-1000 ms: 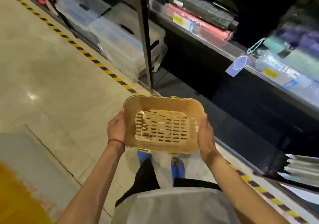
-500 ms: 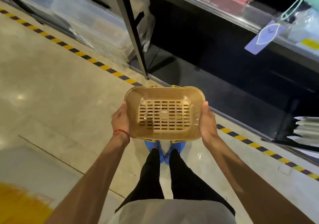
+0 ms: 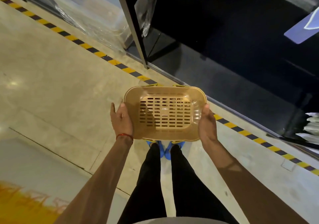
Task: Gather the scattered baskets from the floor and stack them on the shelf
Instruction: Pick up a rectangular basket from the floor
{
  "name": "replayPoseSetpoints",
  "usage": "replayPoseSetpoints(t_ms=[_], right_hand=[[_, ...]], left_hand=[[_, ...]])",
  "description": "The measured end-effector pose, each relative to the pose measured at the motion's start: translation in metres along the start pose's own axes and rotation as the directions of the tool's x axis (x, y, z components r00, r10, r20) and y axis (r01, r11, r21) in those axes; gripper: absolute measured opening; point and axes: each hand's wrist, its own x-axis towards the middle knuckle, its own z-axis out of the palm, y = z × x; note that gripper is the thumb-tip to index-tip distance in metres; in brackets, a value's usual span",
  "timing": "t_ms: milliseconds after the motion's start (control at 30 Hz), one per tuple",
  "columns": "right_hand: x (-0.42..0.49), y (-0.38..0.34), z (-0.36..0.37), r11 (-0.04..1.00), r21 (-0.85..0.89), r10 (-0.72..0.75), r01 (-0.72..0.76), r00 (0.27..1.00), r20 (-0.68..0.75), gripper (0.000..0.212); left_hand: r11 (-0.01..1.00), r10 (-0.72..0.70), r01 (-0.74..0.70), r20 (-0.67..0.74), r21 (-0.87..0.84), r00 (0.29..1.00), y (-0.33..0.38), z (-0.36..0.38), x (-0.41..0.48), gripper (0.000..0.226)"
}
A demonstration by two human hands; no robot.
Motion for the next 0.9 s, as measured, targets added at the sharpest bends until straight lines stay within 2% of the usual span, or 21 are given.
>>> replayPoseSetpoints(t_ms=[100,333,533,767,900], right_hand=[[0.014,0.01,0.002,1.0,0.002,-0.008,0.008,0.999,0.043,0.049],[0.04,0.036,0.005,0.999,-0.008,0.043,-0.043,0.998,0.039,0.05],[0.051,0.039,0.002,0.998,-0.049,0.041,-0.037,0.994,0.098,0.065],[0.029,0.014,-0.014,0.951,-0.289,-0.057,0.11,0.981,0.187,0.058],[0.002,0.005,-0.036,0.794,-0.513,-0.274,0.326,0.945,0.177,0.06]], left_hand=[[0.999,0.009,-0.011,0.066,0.041,0.998,-0.012,0.004,0.006,0.052],[0.997,-0.041,0.034,0.099,0.064,0.994,-0.019,0.016,0.01,0.051],[0.998,-0.026,0.019,0.123,0.06,0.992,-0.025,0.019,0.022,0.046],[0.973,-0.028,-0.008,0.148,0.232,0.989,-0.02,0.01,0.019,0.052],[0.884,0.111,-0.174,0.167,0.434,0.98,-0.018,-0.008,-0.005,0.06]])
